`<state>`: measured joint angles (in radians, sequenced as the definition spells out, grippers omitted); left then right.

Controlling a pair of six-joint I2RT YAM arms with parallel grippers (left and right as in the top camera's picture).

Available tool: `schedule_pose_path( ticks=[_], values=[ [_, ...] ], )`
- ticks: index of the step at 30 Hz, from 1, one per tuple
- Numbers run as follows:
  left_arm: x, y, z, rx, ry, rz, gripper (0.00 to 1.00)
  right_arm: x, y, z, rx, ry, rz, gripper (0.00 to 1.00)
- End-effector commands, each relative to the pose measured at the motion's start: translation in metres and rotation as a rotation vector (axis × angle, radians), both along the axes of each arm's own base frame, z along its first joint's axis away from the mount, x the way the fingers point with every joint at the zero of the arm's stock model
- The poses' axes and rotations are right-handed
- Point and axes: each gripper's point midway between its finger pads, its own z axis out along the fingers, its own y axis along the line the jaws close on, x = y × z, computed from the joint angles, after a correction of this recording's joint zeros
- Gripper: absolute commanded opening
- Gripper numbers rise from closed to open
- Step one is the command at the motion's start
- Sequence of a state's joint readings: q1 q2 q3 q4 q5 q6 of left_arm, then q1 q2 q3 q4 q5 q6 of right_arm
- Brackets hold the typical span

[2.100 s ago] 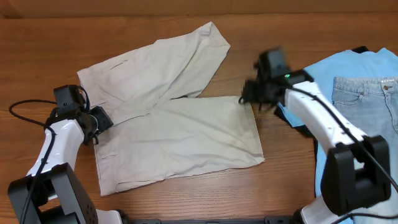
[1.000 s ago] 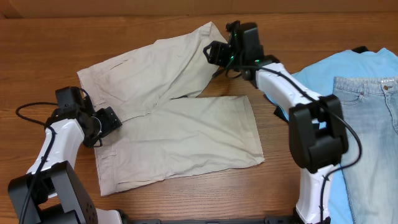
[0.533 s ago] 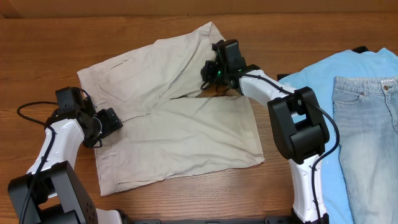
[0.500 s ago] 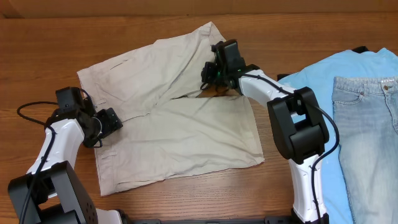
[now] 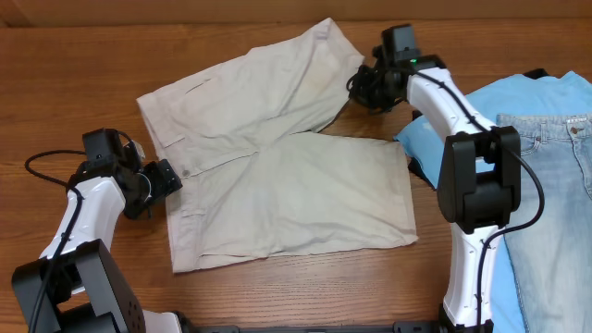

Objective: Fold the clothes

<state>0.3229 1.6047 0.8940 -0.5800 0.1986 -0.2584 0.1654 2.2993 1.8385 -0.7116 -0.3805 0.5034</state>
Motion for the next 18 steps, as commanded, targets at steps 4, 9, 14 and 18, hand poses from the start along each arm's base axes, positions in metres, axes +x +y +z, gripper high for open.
schedule_pose_path(
  ticks=[4, 9, 14, 18],
  values=[
    [-0.002, 0.000, -0.004, 0.001, 0.006, -0.016, 0.82, 0.022, 0.023, 0.041, 0.037, -0.161, 0.045, 0.75],
    [0.003, -0.009, -0.001, -0.048, -0.025, -0.033, 0.83, 0.049, 0.006, 0.045, -0.079, -0.286, -0.002, 0.94],
    [0.025, -0.046, 0.018, -0.190, -0.190, -0.240, 0.79, 0.053, 0.001, 0.008, -0.143, -0.260, -0.006, 0.82],
    [0.034, -0.068, 0.028, -0.220, -0.267, -0.362, 0.75, 0.051, 0.002, -0.015, -0.144, -0.227, 0.000, 0.63]
  ],
)
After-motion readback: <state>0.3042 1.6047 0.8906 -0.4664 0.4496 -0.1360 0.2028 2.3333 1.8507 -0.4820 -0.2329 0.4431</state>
